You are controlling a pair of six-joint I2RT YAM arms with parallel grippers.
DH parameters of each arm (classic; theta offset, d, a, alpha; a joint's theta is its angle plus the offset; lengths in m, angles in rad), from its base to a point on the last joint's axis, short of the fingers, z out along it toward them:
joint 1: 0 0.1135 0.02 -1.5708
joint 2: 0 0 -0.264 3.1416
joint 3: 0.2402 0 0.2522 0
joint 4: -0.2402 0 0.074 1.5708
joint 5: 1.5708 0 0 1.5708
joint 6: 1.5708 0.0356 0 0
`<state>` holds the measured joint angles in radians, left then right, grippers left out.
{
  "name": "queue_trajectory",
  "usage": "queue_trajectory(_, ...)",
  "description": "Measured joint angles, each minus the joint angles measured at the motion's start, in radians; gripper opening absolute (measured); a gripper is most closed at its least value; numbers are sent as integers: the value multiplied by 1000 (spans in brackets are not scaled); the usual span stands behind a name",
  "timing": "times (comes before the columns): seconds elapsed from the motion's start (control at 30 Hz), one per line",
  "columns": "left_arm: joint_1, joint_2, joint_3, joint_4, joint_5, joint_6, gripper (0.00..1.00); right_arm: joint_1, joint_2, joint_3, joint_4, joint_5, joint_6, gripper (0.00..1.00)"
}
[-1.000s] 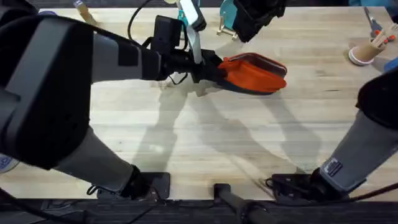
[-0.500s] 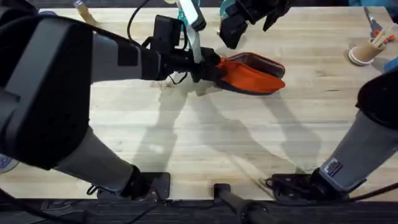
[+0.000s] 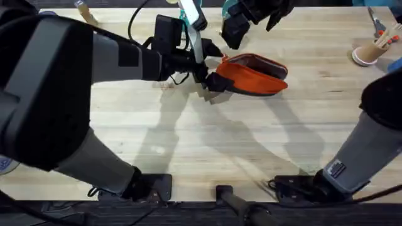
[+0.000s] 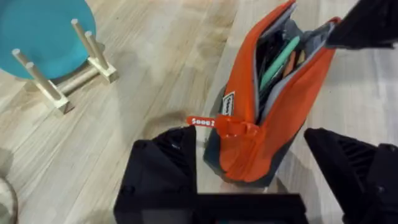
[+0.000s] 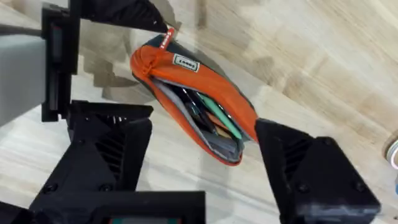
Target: Unzip the bag, pick up the pens from the table one at a time and place them inside, then zip the bag closed.
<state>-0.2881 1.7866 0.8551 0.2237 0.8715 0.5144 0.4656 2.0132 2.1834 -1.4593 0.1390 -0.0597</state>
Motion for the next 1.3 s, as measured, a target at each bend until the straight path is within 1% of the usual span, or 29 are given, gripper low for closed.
queue_trajectory(0.1,22,0,0,-3,14,0,995,0,0,0,3,0,0,998)
queue_trajectory(0.27,83,0,0,-23,51,-1,995,0,0,0,15,0,0,997)
queue_trajectory(0.4,122,-10,0,-81,58,0,995,0,0,0,22,0,0,997)
queue_trajectory(0.5,143,-45,0,-140,68,11,995,0,0,0,33,0,0,997)
queue_trajectory(0.53,150,-62,0,-158,75,21,995,0,0,0,37,0,0,997)
queue_trajectory(0.57,192,-128,0,-255,112,81,995,2,0,0,50,0,16,997)
queue_trajectory(0.7,234,-160,0,-341,139,136,995,5,0,0,53,0,27,997)
queue_trajectory(0.77,250,-168,0,-367,158,158,995,5,0,0,62,0,36,997)
queue_trajectory(0.87,266,-172,0,-398,182,176,995,6,0,0,88,0,66,997)
queue_trajectory(1.0,272,-172,0,-407,194,188,995,16,0,0,122,0,103,996)
queue_trajectory(1.3,272,-172,0,-407,207,193,995,94,1,0,161,5,161,995)
